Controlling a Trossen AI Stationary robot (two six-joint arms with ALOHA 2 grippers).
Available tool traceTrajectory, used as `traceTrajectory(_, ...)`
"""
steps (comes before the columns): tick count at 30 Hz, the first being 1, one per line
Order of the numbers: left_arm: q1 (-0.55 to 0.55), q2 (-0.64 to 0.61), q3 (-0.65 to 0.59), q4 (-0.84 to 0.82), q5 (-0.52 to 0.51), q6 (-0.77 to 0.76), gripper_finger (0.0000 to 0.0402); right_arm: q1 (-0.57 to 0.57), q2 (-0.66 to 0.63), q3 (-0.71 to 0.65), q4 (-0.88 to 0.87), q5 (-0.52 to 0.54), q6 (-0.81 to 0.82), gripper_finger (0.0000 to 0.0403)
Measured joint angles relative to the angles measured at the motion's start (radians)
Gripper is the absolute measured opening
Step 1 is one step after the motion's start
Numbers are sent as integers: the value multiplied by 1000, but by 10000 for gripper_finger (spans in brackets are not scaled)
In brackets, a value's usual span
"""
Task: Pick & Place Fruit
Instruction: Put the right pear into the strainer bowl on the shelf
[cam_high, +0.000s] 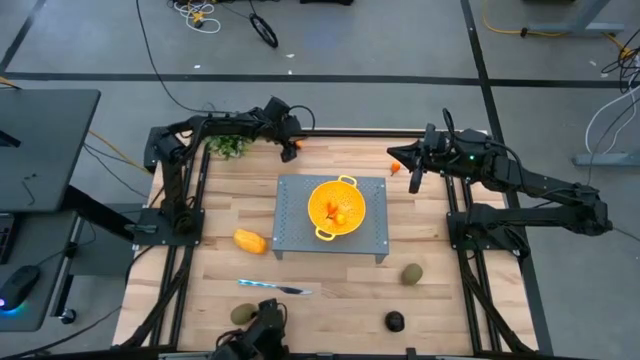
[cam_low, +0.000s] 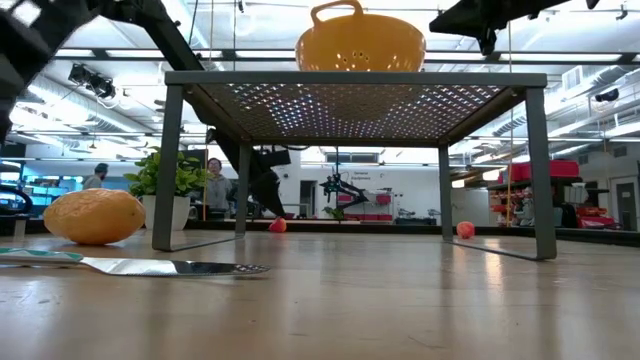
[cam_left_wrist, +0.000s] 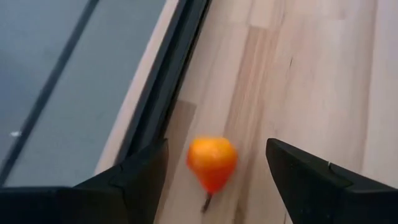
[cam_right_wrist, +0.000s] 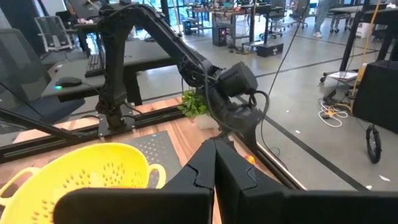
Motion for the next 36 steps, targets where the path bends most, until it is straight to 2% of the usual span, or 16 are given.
traceTrajectory(9, 0, 90, 91, -52, 0, -6, 263, -9, 0, 0, -8, -9, 16, 5)
traceTrajectory(16, 0, 92, 92, -122, -17, 50, 263, -9, 0, 0, -8, -9, 16, 5)
traceTrajectory(32, 3, 92, 92, -105, -48, 40, 263, -9, 0, 0, -8, -9, 16, 5)
traceTrajectory(36, 3, 92, 92, -106, -48, 41, 248, -9, 0, 0, -8, -9, 16, 5)
